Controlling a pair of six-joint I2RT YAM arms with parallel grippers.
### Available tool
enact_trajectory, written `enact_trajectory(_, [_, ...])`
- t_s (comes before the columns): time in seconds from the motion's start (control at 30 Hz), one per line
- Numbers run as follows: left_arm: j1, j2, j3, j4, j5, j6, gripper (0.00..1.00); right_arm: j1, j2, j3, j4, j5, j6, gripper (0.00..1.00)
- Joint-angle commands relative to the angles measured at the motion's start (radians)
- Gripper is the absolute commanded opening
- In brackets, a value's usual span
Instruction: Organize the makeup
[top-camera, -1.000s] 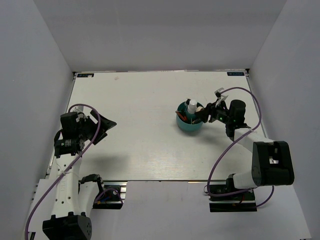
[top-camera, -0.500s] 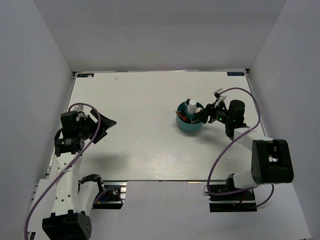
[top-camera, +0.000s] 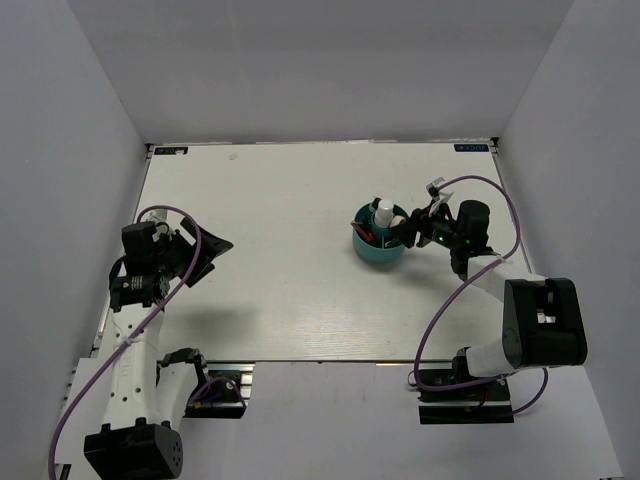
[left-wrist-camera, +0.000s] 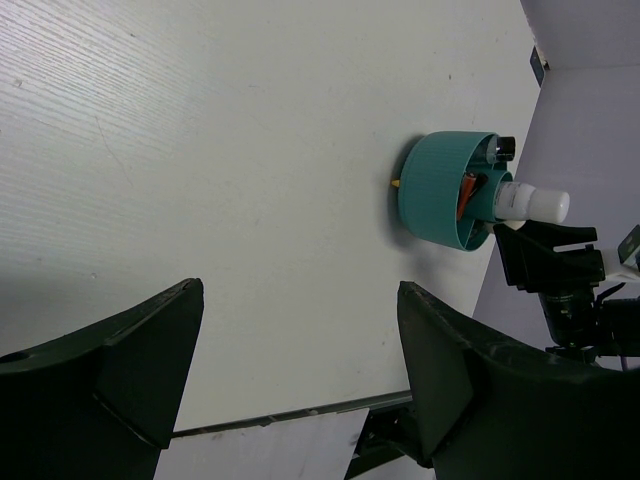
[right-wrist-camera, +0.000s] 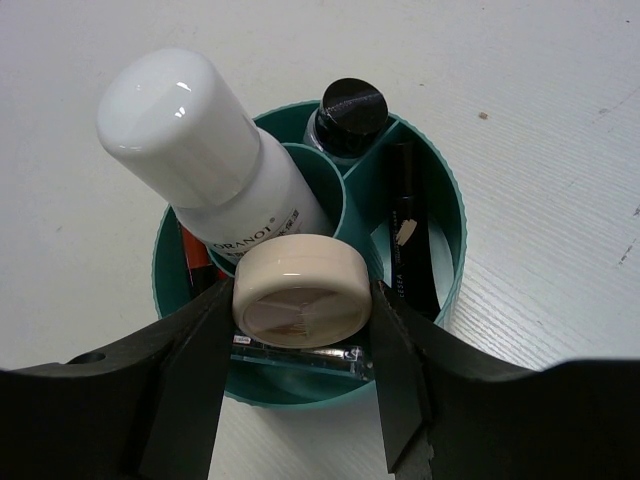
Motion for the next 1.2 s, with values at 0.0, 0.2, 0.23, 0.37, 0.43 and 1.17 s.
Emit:
enact_trajectory(0.0, [0.006, -0.001, -0.002, 0.02, 0.01, 0.004, 0.87, -0.002, -0.009, -0.011, 0.038, -0.009, -0.021, 0.34])
enact_trajectory(0.2, [0.006, -0.003, 0.0, 0.017, 0.01, 0.003, 0.87, -0.004, -0.014, -0.015, 0.033, -0.009, -0.024, 0.48])
enact_trajectory(0.23, [0.006, -0.003, 0.0, 0.017, 0.01, 0.003, 0.87, -0.007, -0.015, -0.015, 0.029, -0.009, -0.027, 0.5])
enact_trajectory(0.37, [0.006, -0.003, 0.001, 0.018, 0.01, 0.003, 0.87, -0.006, -0.018, -0.017, 0.026, -0.009, -0.03, 0.56])
enact_trajectory(0.43, [0.006, -0.006, 0.001, 0.014, 0.01, 0.003, 0.87, -0.004, -0.021, -0.019, 0.021, -0.009, -0.032, 0.61])
enact_trajectory(1.17, [0.006, -0.021, 0.014, 0.003, 0.013, 0.007, 0.88, -0.036, -0.178, -0.003, -0.184, -0.052, -0.136, 0.73])
